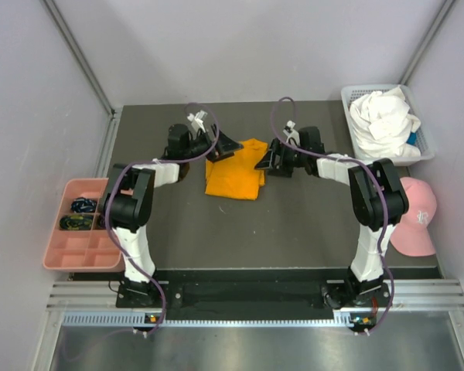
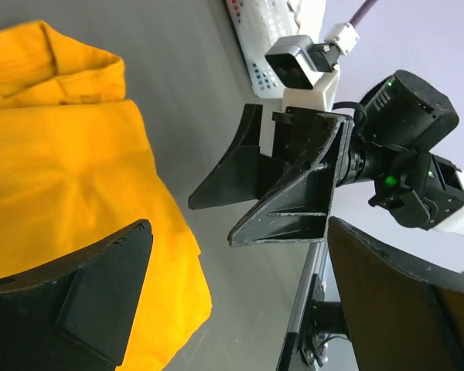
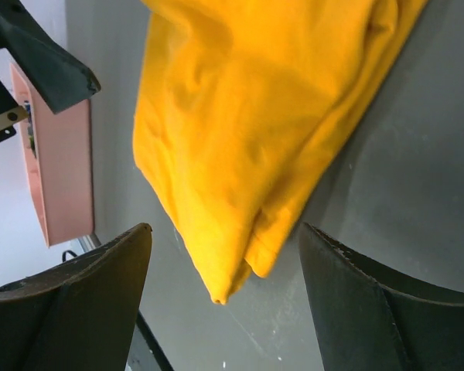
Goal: Fold and stack the t-shirts
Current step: Smooth out wrinkles on the folded tshirt
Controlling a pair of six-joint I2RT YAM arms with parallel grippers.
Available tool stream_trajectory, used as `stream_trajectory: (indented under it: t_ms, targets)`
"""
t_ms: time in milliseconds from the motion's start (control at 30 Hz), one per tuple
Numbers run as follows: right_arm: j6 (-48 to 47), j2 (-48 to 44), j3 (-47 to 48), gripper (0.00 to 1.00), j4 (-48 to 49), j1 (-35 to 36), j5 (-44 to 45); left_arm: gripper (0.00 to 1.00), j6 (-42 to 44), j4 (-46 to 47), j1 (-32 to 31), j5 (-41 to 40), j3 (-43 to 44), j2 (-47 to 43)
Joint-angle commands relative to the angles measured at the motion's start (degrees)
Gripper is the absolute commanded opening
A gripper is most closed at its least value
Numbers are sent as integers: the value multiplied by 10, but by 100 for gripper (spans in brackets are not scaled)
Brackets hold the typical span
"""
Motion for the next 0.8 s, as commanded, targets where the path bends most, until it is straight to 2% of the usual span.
stream_trajectory:
  t_ms: [0, 433, 600, 767]
  targets:
    - [-22, -44, -13, 77, 5, 1, 9, 99, -22, 67, -10, 16, 21, 48]
    - [-62, -78, -39, 77, -47, 1, 53, 99, 18, 22, -3, -20, 156, 170]
    - [-63, -68, -40, 77, -49, 1, 73, 99, -10, 37, -1, 1, 189, 164]
    - [-46, -36, -34, 77, -25, 1, 81, 99, -12, 42, 4, 8, 169, 123]
